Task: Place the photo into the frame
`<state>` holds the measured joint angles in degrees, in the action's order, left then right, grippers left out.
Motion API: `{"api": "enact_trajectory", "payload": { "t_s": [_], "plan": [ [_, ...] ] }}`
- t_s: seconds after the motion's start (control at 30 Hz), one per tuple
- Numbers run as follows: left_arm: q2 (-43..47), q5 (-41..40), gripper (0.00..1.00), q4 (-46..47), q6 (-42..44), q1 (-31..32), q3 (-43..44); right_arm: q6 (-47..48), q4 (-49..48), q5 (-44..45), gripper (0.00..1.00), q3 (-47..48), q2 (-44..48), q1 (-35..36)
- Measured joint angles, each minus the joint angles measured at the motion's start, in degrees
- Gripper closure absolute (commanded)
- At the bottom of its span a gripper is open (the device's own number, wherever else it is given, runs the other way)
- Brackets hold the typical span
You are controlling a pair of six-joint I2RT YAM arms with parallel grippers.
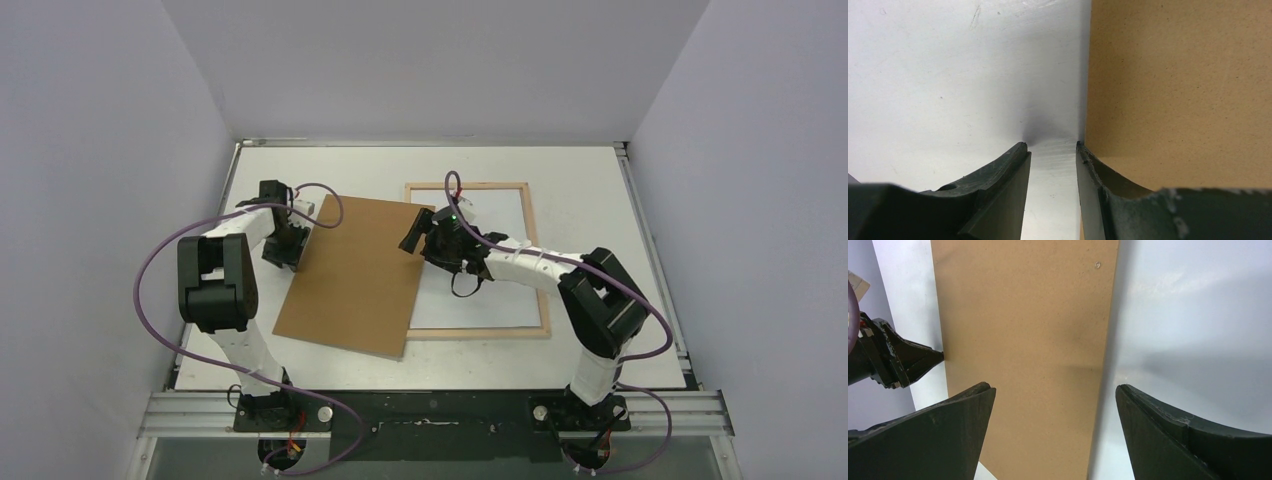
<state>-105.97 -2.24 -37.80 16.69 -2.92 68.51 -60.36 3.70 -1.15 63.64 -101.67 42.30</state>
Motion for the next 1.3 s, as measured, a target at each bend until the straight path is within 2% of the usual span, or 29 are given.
{"api": "enact_trajectory", "payload": {
  "t_s": [0.2, 0.53, 1.3],
  "plan": [
    [0.00, 0.17, 0.63, -0.11, -0.02, -0.02, 0.02, 0.33, -0.46, -2.34, 0.01, -0.02, 0.00, -0.94],
    [-0.02, 0.79, 0.65, -0.52, -0.02, -0.24, 0.13, -0.26, -3.93, -5.05, 0.06, -1.44, -0.26, -0.92],
    [-0.35, 1.05, 0.66, -1.44, -0.02, -0.35, 0.63, -1.11, -6.54, -5.84, 0.08, -3.04, -3.80, 0.92]
  ]
}}
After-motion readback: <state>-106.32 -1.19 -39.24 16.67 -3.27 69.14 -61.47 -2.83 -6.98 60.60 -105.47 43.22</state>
